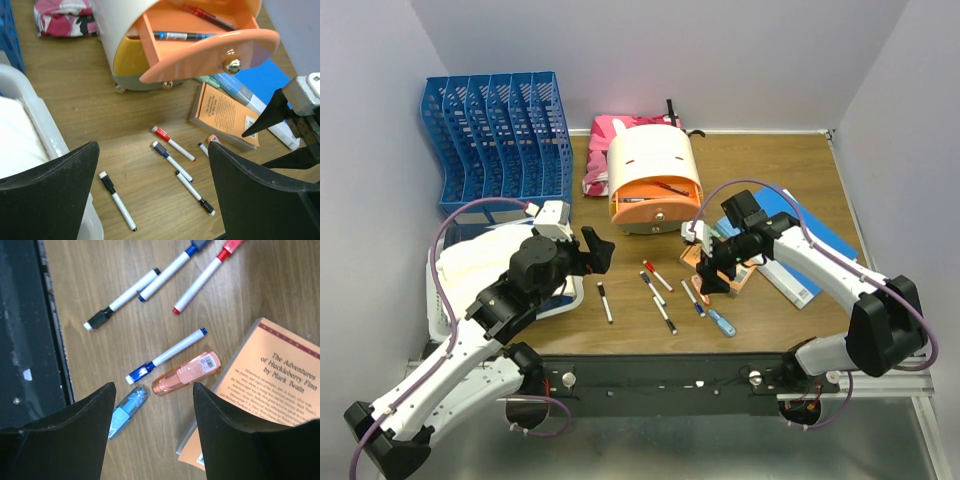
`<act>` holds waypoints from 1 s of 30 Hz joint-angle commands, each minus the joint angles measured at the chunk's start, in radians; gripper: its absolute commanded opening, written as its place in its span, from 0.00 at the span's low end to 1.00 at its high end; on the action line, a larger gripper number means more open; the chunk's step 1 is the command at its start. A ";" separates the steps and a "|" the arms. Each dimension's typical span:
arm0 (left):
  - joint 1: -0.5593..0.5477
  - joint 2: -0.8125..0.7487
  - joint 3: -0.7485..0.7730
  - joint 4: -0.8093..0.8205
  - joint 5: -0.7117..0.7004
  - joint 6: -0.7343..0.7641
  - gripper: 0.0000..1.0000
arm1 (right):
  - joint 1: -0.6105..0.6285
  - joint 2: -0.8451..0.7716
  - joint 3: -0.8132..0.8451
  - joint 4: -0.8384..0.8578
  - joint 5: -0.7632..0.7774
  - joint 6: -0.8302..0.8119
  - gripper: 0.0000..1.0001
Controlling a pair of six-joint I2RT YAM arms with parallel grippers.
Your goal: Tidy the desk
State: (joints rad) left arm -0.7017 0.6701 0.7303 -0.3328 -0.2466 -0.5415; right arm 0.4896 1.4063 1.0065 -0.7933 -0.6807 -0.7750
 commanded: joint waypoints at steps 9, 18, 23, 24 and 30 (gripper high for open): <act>0.002 -0.004 -0.054 -0.081 0.009 -0.121 0.99 | -0.058 -0.056 -0.010 0.102 0.285 0.125 0.73; 0.004 0.083 -0.042 -0.097 0.049 -0.080 0.99 | -0.120 -0.047 0.125 -0.109 -0.095 0.014 0.62; 0.004 0.106 -0.054 -0.083 0.055 -0.011 0.99 | -0.120 -0.017 0.228 -0.222 -0.209 -0.148 0.48; 0.004 0.103 -0.061 -0.068 0.056 -0.005 0.99 | -0.120 -0.009 0.247 -0.247 -0.227 -0.235 0.45; 0.004 0.089 -0.103 -0.023 0.072 0.008 0.99 | -0.120 0.075 0.398 -0.406 -0.347 -0.513 0.36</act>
State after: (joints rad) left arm -0.7013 0.7742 0.6567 -0.3931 -0.2012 -0.5632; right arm 0.3714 1.4227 1.2976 -1.0279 -0.8730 -0.9997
